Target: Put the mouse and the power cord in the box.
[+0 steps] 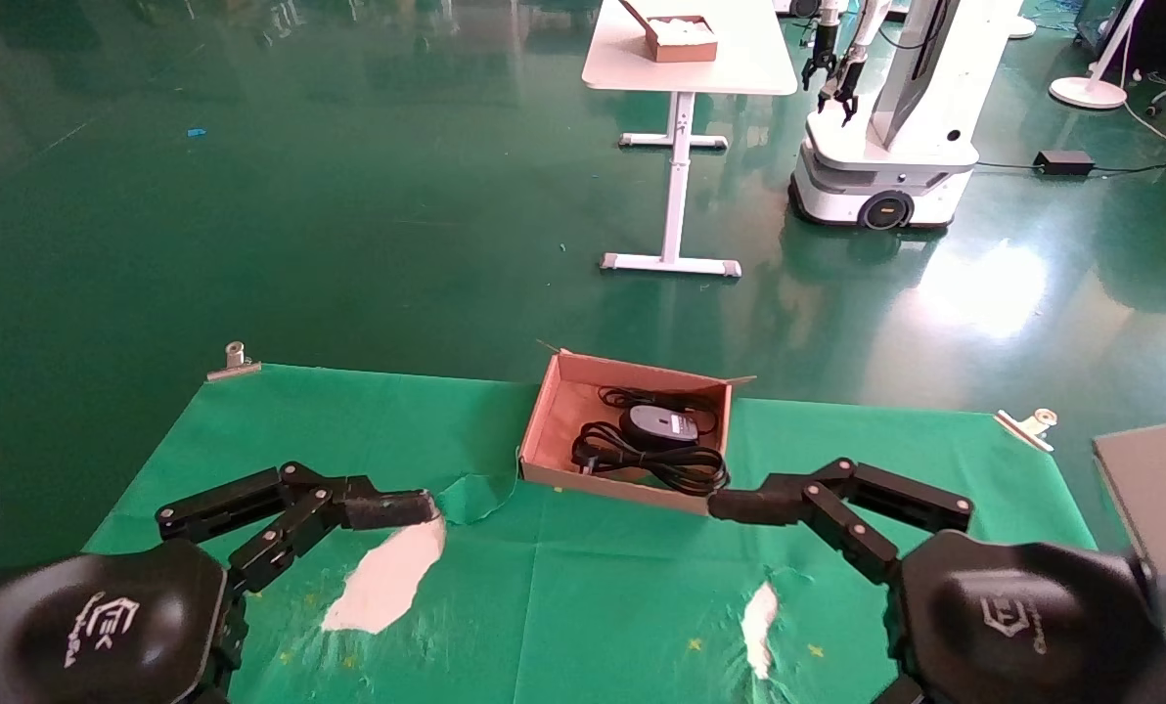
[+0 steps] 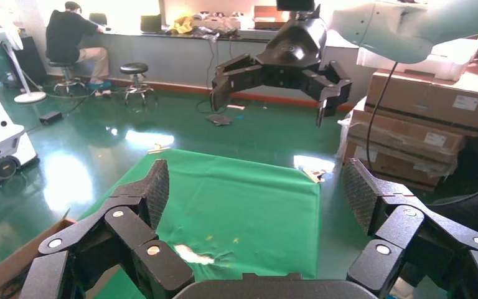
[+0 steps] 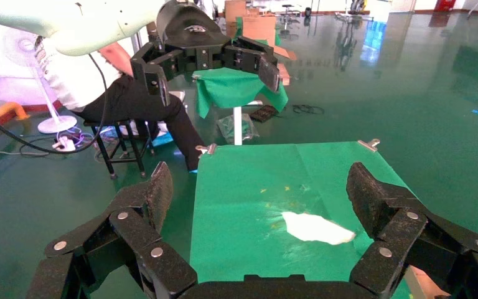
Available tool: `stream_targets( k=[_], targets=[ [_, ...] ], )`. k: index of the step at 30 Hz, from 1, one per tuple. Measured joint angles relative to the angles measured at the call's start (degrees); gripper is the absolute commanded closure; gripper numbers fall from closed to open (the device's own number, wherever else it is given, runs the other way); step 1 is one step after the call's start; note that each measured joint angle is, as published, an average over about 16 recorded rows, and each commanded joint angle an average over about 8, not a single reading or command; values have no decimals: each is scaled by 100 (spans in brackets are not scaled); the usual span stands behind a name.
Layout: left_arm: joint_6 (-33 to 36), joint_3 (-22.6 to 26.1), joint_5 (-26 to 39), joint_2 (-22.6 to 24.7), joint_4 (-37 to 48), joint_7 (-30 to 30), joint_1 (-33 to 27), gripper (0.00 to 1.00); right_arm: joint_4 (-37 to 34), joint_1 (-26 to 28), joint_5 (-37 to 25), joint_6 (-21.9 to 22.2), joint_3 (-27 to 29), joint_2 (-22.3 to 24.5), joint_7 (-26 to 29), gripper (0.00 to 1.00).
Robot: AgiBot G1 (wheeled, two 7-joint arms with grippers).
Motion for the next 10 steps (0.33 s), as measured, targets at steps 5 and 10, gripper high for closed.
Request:
stream_targets(
  k=[5, 10],
  targets=[
    [-39, 48, 46, 27, 31, -5, -25, 0, -2, 1, -4, 1, -1, -2, 0, 0],
    [-62, 76, 74, 43, 49, -9, -41, 0, -3, 2, -5, 1, -2, -2, 0, 0]
  ],
)
